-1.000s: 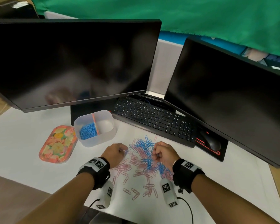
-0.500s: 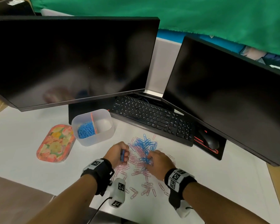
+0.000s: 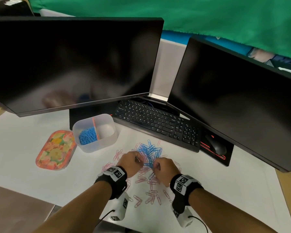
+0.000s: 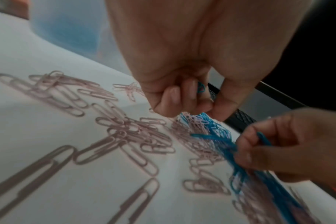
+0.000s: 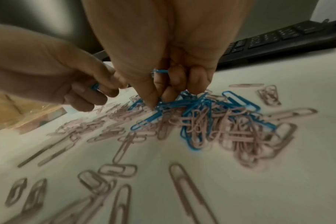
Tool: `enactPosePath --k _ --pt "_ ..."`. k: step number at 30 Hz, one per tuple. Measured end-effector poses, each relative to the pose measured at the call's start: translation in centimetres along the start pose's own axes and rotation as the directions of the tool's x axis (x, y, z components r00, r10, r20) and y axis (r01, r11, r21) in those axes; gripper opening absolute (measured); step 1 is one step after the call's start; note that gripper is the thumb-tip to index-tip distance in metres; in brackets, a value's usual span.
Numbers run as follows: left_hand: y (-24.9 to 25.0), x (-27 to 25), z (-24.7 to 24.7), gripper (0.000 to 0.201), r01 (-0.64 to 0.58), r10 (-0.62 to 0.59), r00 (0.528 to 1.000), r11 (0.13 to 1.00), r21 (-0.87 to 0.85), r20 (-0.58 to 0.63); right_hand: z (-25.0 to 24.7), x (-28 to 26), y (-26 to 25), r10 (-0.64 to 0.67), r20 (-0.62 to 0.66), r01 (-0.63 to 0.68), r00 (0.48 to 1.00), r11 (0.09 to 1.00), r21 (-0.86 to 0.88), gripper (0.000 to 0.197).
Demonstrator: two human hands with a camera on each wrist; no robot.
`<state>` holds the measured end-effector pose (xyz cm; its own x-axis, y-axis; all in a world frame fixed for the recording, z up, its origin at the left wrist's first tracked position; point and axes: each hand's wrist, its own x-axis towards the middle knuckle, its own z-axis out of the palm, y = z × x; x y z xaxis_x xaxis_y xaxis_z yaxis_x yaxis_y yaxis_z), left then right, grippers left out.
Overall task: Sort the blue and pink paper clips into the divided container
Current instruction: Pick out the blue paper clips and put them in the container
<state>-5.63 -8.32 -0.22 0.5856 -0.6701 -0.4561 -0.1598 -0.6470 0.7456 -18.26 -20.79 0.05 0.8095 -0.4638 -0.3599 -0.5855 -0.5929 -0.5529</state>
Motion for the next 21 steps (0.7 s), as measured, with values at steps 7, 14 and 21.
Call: enactPosePath --k 7,14,21 --pt "0.6 0.9 1.2 0.024 -0.238 0.224 0.971 0.834 0.497 0.088 -1.3 -0.5 1.1 0.124 -0.018 -0.110 0.992 0.930 0.352 0.016" --pt "0.6 1.1 1.8 0.015 -0.217 0.201 0.975 0.772 0.598 0.094 -2.4 -1.0 1.6 0.138 0.006 -0.116 0.990 0.810 0.574 0.016" --pt "0.3 1.3 1.7 0.025 -0.108 0.125 0.992 0.841 0.530 0.005 -2.6 -0.9 1.2 0.127 0.048 -0.124 0.991 0.702 0.702 0.016"
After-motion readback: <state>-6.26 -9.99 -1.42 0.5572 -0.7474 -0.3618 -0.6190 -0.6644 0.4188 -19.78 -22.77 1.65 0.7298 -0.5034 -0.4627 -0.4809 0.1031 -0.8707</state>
